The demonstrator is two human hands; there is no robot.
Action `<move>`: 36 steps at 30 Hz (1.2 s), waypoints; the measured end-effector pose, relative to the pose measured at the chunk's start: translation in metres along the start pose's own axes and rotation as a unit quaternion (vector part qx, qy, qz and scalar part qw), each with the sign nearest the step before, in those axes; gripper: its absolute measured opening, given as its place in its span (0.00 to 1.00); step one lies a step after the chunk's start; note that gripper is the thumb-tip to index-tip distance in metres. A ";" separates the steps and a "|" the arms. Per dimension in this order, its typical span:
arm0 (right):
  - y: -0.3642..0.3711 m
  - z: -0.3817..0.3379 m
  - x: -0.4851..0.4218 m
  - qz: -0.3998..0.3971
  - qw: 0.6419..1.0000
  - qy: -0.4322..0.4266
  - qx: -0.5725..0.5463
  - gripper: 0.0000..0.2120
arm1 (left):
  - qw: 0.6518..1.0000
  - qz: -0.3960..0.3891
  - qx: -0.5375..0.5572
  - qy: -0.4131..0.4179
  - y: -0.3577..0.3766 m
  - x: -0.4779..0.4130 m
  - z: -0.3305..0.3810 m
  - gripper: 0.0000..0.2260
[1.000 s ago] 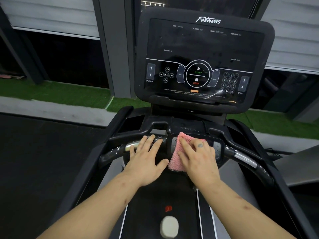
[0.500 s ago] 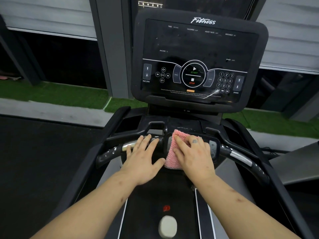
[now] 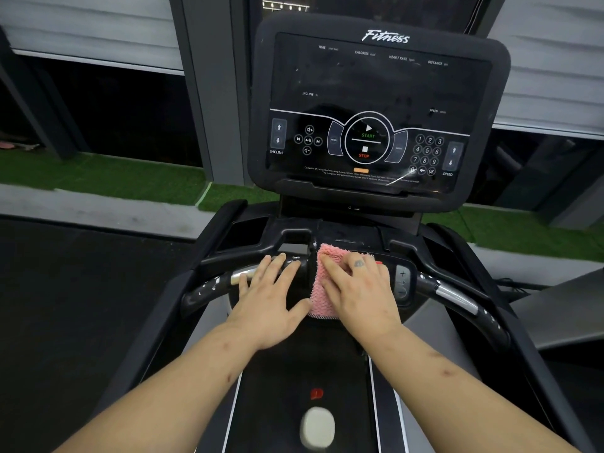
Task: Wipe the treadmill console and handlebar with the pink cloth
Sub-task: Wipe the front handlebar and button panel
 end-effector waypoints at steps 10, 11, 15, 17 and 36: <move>-0.002 -0.002 0.000 -0.016 1.000 0.002 0.018 0.25 | 1.000 -0.006 0.002 0.000 0.000 0.000 -0.002 0.35; -0.002 -0.005 -0.004 -0.014 1.000 0.002 0.017 0.25 | 1.000 -0.005 0.003 0.001 0.000 -0.001 -0.002 0.35; -0.002 -0.006 -0.005 -0.009 1.000 -0.002 0.028 0.24 | 1.000 0.000 0.005 0.000 -0.001 0.000 -0.002 0.34; -0.002 -0.003 -0.003 -0.006 0.999 0.013 0.032 0.24 | 1.000 0.001 0.009 -0.002 -0.002 -0.001 -0.002 0.34; -0.006 0.022 0.007 -0.006 0.999 0.040 0.034 0.23 | 0.999 0.023 0.023 -0.006 -0.005 -0.006 0.033 0.36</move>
Point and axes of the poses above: each hand's wrist, its own x-axis away from the middle knuckle, its own y-axis out of the palm, z = x × y, the point moved 3 cm from there along -x, towards the middle knuckle, and after that the axes turned 9 degrees about -y, right-handed, at the moved point
